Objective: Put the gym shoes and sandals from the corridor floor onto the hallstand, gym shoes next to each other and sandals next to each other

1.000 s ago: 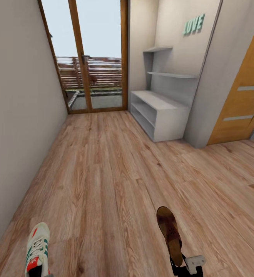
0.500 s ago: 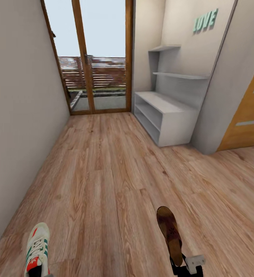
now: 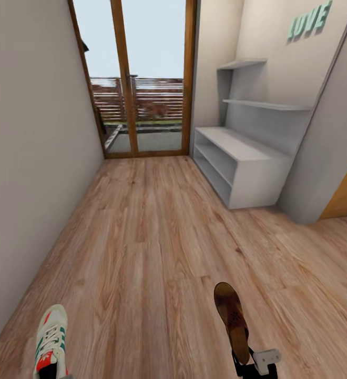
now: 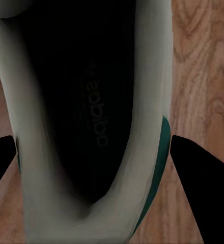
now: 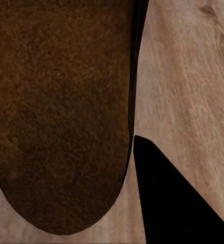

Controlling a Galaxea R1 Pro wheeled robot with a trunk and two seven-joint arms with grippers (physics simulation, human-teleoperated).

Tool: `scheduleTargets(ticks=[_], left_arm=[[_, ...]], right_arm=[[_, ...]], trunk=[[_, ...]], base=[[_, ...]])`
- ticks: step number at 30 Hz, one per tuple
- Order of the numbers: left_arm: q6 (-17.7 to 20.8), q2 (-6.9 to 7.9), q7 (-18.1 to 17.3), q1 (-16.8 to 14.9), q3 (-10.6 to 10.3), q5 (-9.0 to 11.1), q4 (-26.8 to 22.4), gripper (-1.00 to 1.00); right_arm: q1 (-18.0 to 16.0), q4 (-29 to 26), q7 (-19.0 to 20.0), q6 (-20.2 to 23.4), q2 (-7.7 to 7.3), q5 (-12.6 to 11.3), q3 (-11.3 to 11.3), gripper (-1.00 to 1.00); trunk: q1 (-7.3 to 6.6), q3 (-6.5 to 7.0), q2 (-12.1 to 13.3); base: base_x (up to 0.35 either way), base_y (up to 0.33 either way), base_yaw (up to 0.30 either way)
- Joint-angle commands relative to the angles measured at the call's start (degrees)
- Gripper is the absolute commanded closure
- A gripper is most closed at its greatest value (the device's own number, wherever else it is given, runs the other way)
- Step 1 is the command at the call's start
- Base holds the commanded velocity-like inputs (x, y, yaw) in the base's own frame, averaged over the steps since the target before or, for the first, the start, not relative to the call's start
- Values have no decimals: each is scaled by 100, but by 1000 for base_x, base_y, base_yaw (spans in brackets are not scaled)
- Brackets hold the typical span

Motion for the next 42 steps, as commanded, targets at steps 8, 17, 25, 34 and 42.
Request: scheduleTargets(ticks=[8,17,25,34,42], left_arm=[[-21,9,32,-2,-3,44,2,100],[-21,7,32,-2,-3,44,2,100],[-21,5,32,-2,-3,44,2,100],[-21,3,32,-2,-10,44,1,100],[-21,3,32,-2,-13,44,2,100]], right_arm=[[-4,5,44,-19,6,33,-47,100],[-4,10,49,-19,6,33,-47,100],[-4,12,52,-19,6,33,-47,100],[-4,6,48,-19,6,33,-47,100],[-4,3,44,-20,6,27,-47,100]], trunk=[[2,-5,-2],[2,-5,-2],[2,-5,-2],[2,-5,-2],[2,-5,-2]], base=[[340,30,0],[340,80,0],[340,84,0],[340,84,0],[340,84,1]])
